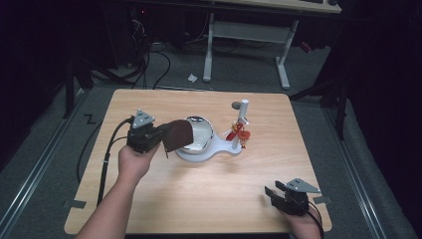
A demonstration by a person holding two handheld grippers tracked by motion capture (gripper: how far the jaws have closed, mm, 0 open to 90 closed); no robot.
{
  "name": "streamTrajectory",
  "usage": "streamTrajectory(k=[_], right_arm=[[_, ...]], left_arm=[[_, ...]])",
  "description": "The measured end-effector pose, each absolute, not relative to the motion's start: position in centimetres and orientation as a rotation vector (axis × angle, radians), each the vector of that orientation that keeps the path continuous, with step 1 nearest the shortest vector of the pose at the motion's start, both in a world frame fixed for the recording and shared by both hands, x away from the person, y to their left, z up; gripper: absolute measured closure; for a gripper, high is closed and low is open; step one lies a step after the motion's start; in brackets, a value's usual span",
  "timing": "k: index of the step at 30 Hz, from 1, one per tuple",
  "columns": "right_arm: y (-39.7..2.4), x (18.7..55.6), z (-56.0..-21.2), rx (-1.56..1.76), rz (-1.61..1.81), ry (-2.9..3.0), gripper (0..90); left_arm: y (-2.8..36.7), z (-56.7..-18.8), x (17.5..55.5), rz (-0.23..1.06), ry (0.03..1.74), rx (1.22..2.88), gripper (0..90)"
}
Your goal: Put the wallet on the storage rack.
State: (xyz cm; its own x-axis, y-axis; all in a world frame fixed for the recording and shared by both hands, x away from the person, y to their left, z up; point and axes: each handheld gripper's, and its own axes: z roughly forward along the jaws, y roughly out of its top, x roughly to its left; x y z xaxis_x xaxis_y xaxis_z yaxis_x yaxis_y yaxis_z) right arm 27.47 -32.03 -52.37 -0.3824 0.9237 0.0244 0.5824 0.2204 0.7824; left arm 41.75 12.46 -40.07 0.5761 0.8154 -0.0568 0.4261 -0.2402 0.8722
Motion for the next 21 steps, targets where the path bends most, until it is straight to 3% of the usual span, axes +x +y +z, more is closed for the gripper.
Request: streamTrajectory(k=[21], right_arm=[[-32.1,27.6,-52.4,1.369,1.019,2.060,49.5]], left_arm=[[9.1,-41.7,44.9,0.547,1.112,1.911,86.1]])
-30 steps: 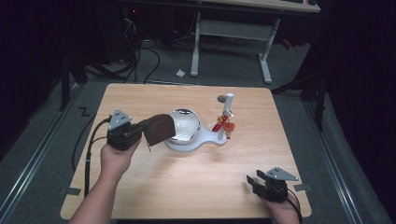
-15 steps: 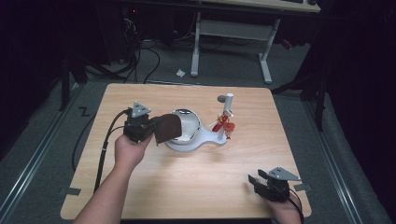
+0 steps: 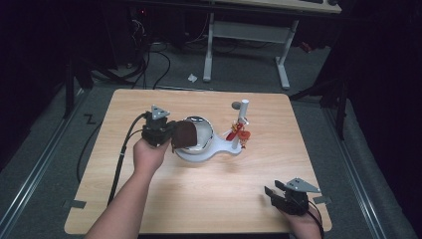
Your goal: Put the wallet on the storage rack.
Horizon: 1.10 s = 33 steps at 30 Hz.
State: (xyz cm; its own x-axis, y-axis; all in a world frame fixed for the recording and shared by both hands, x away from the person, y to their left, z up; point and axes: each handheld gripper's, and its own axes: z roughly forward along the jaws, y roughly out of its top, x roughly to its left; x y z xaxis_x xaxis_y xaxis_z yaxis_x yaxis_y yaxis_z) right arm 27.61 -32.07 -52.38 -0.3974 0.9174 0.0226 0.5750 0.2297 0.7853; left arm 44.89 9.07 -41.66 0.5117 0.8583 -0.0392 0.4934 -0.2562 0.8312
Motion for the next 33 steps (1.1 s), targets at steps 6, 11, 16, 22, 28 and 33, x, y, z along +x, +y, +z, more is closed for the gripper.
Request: streamTrajectory(k=[6,11,16,22,28,33], right_arm=[[-32.0,27.6,-52.4,1.366,1.023,2.066,49.5],[-32.0,27.7,-52.4,1.367,1.029,2.070,49.5],[-32.0,27.7,-52.5,1.374,1.034,2.068,49.4],[-32.0,27.7,-52.5,1.379,1.035,2.071,49.4],[-32.0,27.7,-52.5,1.372,1.033,2.070,49.4],[-31.9,27.7,-52.4,1.365,1.026,2.071,49.4]], left_arm=[[8.3,-41.7,45.5,0.554,1.119,1.913,86.0],[7.5,-41.3,45.6,0.576,1.112,1.923,85.0],[7.2,-41.3,45.7,0.562,1.110,1.895,76.7],[7.1,-41.3,45.4,0.557,1.082,1.898,67.2],[7.4,-41.0,45.0,0.549,1.054,1.883,53.7],[8.0,-41.0,44.3,0.535,1.046,1.852,44.9]])
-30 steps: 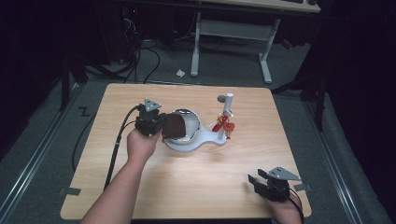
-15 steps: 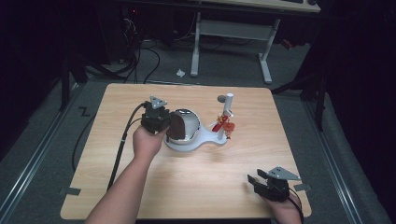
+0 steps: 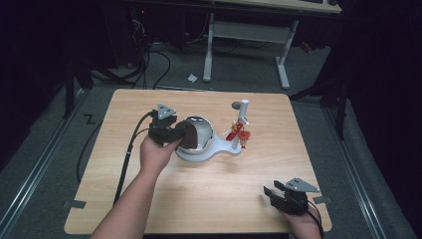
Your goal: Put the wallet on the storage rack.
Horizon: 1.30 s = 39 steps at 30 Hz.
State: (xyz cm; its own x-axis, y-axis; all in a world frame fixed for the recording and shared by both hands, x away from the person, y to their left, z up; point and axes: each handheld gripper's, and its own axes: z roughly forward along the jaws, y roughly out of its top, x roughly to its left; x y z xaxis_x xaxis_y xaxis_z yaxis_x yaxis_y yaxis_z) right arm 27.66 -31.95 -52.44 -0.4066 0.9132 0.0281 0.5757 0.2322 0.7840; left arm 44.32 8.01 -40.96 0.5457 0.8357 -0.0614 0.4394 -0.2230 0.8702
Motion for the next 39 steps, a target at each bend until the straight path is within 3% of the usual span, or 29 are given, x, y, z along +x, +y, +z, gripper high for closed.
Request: streamTrajectory(k=[11,23,39], right_arm=[[-32.1,27.6,-52.4,1.365,1.025,2.061,49.4],[-31.5,28.8,-52.8,1.378,1.023,2.071,49.5],[-30.8,29.2,-53.1,1.344,1.033,2.104,48.8]], left_arm=[[10.0,-41.3,42.6,0.508,1.039,1.817,37.8],[13.4,-42.5,39.3,0.491,1.021,1.796,36.5],[18.3,-51.9,33.8,0.409,1.100,1.905,33.8]])
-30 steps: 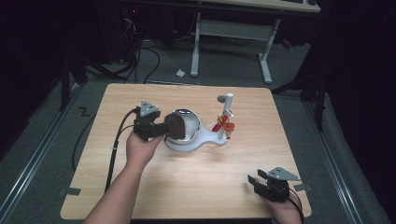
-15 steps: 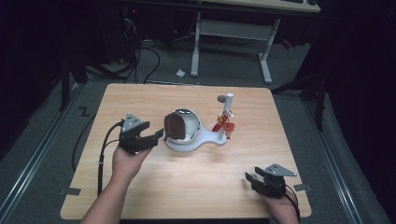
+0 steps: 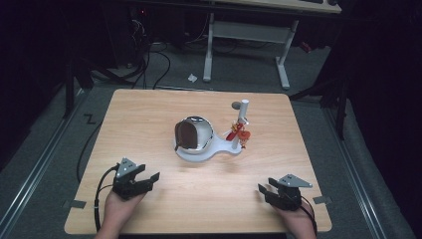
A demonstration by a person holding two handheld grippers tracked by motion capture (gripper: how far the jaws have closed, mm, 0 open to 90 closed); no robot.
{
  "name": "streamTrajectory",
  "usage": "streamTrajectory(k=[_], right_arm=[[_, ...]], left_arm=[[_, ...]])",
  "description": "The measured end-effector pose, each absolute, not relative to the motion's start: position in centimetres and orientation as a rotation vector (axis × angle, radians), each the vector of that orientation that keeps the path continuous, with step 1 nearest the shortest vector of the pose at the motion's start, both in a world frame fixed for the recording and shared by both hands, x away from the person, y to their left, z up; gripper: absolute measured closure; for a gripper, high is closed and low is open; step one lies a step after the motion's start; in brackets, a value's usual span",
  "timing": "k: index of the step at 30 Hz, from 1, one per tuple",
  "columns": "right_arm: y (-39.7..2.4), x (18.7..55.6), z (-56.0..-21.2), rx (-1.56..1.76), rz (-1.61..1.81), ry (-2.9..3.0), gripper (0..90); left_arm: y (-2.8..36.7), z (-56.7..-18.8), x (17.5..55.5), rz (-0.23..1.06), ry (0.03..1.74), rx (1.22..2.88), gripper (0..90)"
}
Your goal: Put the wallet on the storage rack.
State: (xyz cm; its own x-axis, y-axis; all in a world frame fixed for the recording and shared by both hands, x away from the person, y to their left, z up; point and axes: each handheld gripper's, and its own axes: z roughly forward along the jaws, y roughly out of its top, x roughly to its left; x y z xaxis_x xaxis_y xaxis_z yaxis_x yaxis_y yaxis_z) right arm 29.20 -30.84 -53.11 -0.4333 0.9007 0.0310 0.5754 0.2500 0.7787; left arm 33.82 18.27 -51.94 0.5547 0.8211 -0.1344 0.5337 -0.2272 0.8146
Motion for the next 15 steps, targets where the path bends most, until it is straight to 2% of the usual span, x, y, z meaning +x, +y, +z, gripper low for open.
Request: streamTrajectory(k=[4,5,7,8,15], right_arm=[[-30.6,29.2,-53.1,1.331,1.019,2.106,48.6],[-30.5,29.1,-53.1,1.325,1.014,2.107,48.6],[-30.4,29.0,-53.0,1.314,1.008,2.106,48.5],[-30.4,29.0,-52.9,1.311,1.006,2.101,48.4],[-30.5,28.6,-52.6,1.334,0.999,2.063,48.2]], left_arm=[[18.9,-52.8,32.2,0.563,1.048,2.026,32.9],[19.3,-53.1,31.7,0.567,1.043,2.034,33.1],[19.8,-53.1,31.9,0.461,1.044,2.049,35.0],[20.0,-53.1,32.0,0.446,1.045,2.052,33.0],[20.4,-53.0,32.3,0.379,1.062,1.992,33.6]])
